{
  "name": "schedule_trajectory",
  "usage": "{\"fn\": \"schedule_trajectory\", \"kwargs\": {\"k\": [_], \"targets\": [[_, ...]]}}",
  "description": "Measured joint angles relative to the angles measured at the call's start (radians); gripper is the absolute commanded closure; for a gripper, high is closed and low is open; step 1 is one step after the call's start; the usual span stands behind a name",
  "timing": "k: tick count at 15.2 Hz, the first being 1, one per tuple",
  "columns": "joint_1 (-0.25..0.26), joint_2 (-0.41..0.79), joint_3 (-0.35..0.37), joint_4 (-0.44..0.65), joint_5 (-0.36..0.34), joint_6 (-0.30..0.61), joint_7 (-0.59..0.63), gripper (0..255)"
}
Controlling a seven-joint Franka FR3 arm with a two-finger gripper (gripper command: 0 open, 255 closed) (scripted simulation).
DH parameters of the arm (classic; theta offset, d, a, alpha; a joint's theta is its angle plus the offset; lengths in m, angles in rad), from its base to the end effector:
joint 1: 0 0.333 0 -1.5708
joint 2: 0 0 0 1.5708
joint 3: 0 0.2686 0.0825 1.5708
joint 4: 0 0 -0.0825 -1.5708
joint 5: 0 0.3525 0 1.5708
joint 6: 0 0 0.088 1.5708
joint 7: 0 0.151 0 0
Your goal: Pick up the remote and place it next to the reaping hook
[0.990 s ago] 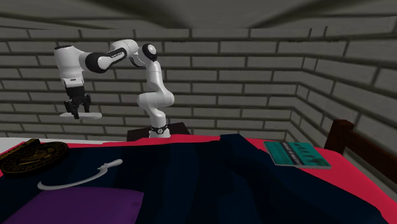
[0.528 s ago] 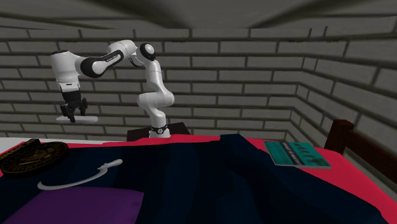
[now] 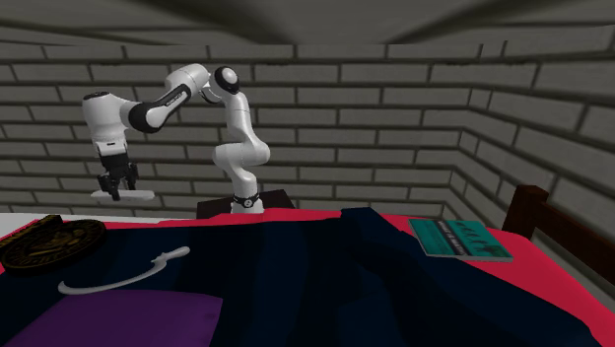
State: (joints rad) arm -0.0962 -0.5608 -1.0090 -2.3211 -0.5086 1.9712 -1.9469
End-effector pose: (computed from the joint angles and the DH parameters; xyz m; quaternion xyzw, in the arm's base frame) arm 0.1606 -0.4140 0.3713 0.8466 0.5322 0.0007 0.0107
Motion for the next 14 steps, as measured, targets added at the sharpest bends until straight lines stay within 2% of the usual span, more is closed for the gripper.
{"fn": "schedule_trajectory", "kwargs": {"k": [8, 14], "targets": [[0.028, 0.044, -0.074, -0.068, -0.014, 0.118, 0.000, 255], [0.070, 0.095, -0.152, -0.106, -0.013, 0.212, -0.009, 255]]}}
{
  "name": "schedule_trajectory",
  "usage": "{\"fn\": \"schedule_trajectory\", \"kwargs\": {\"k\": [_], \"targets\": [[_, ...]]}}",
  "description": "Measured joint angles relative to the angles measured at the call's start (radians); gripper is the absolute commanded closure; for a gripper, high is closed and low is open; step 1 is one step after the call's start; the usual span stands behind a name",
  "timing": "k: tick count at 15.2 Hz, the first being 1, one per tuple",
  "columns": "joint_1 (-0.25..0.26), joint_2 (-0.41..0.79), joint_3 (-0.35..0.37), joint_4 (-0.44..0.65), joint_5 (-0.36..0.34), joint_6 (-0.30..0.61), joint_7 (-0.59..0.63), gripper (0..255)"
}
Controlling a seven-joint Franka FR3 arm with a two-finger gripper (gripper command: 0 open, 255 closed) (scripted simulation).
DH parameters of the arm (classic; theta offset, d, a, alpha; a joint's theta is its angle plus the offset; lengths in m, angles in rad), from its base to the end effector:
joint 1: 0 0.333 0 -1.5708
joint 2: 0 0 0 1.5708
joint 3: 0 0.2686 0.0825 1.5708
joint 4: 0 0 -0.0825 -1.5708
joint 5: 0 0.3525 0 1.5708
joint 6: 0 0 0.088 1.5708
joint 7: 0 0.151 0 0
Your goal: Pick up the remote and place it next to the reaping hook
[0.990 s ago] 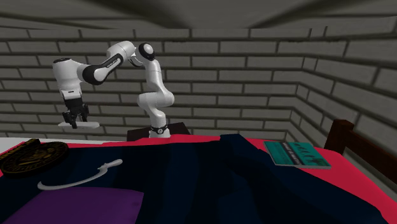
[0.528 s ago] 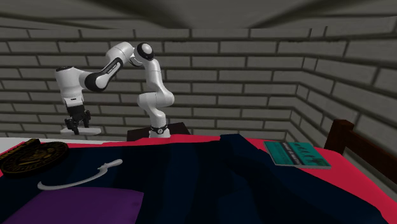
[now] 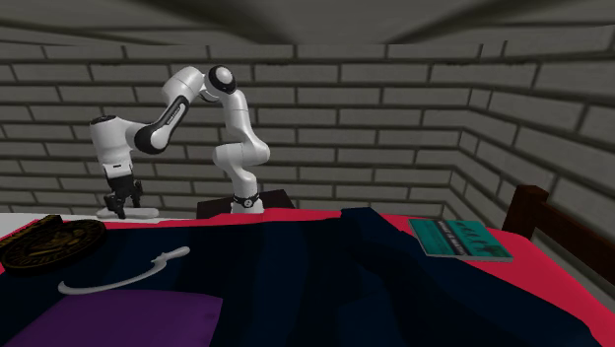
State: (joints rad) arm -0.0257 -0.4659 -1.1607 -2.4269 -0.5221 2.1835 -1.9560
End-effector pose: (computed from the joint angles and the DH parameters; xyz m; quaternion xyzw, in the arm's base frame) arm 0.1607 -0.4151 0.3017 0.8466 0.5322 0.0007 0.0108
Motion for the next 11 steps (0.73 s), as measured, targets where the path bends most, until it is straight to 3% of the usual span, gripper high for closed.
{"fn": "schedule_trajectory", "kwargs": {"k": [5, 10, 11], "targets": [[0.045, 0.045, -0.071, -0.028, 0.007, 0.077, -0.011, 255], [0.048, 0.049, -0.077, -0.033, 0.006, 0.086, -0.011, 255], [0.048, 0.049, -0.077, -0.033, 0.006, 0.086, -0.011, 0]]}}
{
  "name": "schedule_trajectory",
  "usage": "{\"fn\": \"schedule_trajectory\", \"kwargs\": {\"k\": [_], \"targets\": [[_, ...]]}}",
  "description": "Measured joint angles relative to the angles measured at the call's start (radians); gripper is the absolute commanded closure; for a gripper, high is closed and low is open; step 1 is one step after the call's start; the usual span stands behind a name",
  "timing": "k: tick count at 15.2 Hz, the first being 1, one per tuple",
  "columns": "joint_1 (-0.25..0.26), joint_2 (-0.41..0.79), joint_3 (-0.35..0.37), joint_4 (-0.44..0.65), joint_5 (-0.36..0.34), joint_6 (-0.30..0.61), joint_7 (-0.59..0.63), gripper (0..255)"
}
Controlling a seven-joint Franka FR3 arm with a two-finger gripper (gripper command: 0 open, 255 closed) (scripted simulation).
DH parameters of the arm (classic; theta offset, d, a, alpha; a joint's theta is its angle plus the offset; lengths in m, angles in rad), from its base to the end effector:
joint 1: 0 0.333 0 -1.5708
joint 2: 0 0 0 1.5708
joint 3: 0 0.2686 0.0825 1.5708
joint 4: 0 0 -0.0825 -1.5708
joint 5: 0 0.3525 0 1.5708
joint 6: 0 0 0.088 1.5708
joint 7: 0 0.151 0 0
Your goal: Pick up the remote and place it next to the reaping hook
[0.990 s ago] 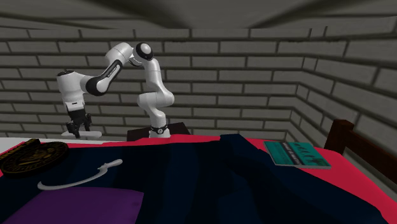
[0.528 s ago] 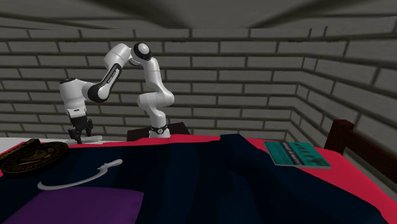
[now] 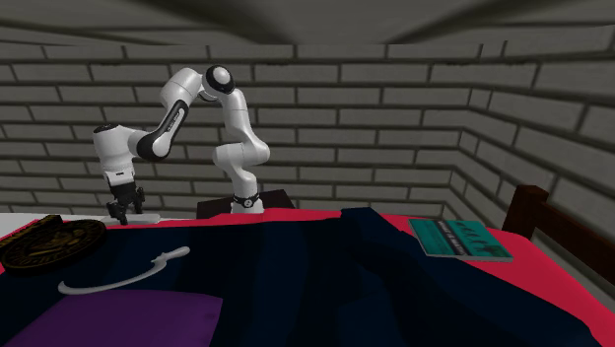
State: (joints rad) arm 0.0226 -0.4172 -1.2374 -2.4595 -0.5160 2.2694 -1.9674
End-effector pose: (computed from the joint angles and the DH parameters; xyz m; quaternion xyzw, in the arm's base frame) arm 0.1595 -0.4148 0.2758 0.8466 0.5321 0.0008 0.0111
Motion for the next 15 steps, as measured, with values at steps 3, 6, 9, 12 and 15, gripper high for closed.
{"fn": "schedule_trajectory", "kwargs": {"k": [3, 6, 9, 12, 15], "targets": [[0.000, 0.000, 0.000, 0.000, 0.000, 0.000, 0.000, 0], [0.000, 0.000, 0.000, 0.000, 0.000, 0.000, 0.000, 0], [-0.045, -0.046, 0.074, 0.032, -0.004, -0.081, 0.011, 0], [-0.080, -0.084, 0.127, 0.055, -0.008, -0.145, 0.016, 0], [-0.084, -0.088, 0.136, 0.058, -0.008, -0.154, 0.018, 0]]}}
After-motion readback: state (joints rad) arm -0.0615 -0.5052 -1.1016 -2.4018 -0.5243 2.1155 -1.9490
